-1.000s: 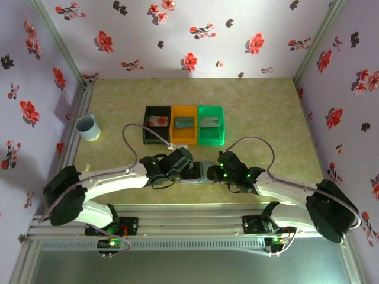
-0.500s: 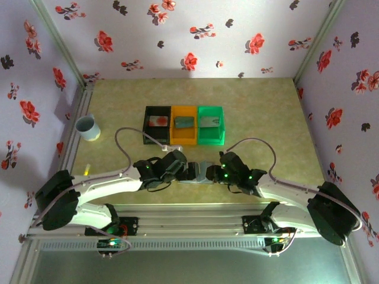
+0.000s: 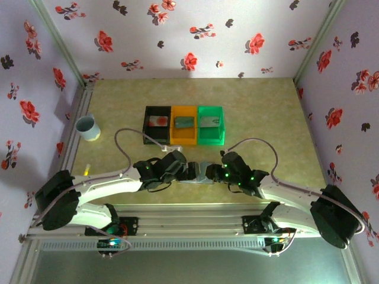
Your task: Take the credit cards out of the card holder
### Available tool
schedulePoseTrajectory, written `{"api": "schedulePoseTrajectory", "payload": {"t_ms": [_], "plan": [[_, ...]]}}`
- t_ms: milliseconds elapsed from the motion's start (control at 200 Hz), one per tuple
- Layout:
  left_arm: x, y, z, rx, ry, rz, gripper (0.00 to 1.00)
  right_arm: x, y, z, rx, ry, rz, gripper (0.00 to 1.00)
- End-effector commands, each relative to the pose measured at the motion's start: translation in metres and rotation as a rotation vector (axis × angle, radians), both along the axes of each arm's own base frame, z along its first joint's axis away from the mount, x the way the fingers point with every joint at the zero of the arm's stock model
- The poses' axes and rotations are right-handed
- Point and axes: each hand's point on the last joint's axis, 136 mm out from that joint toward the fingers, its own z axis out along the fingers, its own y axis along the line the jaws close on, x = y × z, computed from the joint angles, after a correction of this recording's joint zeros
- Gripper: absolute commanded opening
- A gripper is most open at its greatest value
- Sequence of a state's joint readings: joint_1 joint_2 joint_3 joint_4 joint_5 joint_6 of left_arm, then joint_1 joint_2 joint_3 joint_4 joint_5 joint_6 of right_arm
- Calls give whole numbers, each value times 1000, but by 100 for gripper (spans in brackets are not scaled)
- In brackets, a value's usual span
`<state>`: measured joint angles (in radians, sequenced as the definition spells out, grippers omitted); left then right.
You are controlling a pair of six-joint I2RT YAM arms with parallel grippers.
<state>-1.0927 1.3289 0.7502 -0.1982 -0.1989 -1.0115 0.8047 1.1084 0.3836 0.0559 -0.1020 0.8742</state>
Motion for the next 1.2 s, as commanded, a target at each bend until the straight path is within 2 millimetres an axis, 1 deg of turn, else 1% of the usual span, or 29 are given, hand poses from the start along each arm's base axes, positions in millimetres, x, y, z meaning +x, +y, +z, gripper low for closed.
{"api": "schedulePoseTrajectory", "payload": {"t_ms": [0,255,555,615,685,745,870,995,1195], "plan": [[3,3,1,-10,-8,20,100,1,2,3,35,-4,-9,36],[2,3,1,-16,-6,20,100,0,8,5,78,-2,6,36],[2,3,-1,-19,-4,19,100,0,5,7,81,-16,-3,36],[1,1,-1,-23,1,16,100,0,2,5,63,-16,-9,36],[1,-1,-4,-25,14,16,100,2,-9,-1,10,-7,-46,36],[0,-3,-7,-18,30,18,100,3,-13,-4,-12,-3,-58,34],[2,-16,-1,-58,38,5,99,4,-13,-4,2,7,-57,29],[4,-32,5,-100,44,-13,97,5,-17,-7,0,18,-82,27],[5,-52,0,-153,89,-17,92,7,-21,-9,12,30,-97,22]]}}
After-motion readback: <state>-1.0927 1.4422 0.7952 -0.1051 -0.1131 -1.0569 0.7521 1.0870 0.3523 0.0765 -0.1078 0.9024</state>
